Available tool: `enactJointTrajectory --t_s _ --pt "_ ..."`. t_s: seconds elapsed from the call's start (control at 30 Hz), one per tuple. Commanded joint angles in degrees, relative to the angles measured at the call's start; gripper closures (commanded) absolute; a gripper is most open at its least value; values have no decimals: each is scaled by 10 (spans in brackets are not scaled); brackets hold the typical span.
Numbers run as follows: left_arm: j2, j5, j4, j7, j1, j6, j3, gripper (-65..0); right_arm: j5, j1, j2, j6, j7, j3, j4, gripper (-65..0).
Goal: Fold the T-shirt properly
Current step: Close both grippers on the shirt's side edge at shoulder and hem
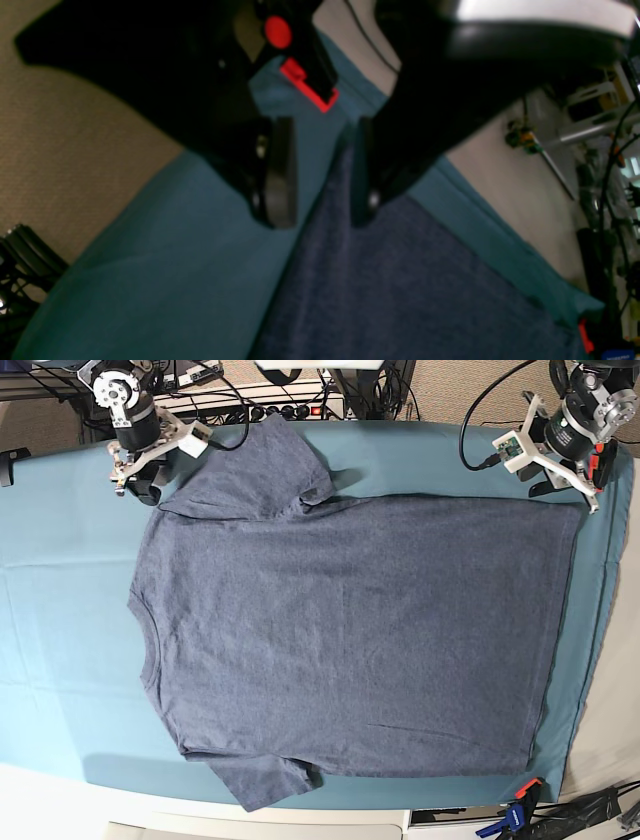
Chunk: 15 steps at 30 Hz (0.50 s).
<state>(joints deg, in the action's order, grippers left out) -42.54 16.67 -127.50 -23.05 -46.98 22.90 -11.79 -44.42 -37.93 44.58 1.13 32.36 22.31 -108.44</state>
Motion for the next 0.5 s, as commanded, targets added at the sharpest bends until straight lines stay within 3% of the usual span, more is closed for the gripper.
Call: enactJointTrajectory --t_s 0.0,0.13,0.47 --pt "-8 0 -9 4 -3 -6 -3 -198 14 -2 8 16 -2 -3 -6 -296" --pt "-8 0 -9 4 -3 -6 -3 -198 16 -2 8 40 -18 -3 -6 -296" --pt "-8 0 -9 4 -3 -7 -3 -198 10 -1 8 146 -91 35 -6 -296"
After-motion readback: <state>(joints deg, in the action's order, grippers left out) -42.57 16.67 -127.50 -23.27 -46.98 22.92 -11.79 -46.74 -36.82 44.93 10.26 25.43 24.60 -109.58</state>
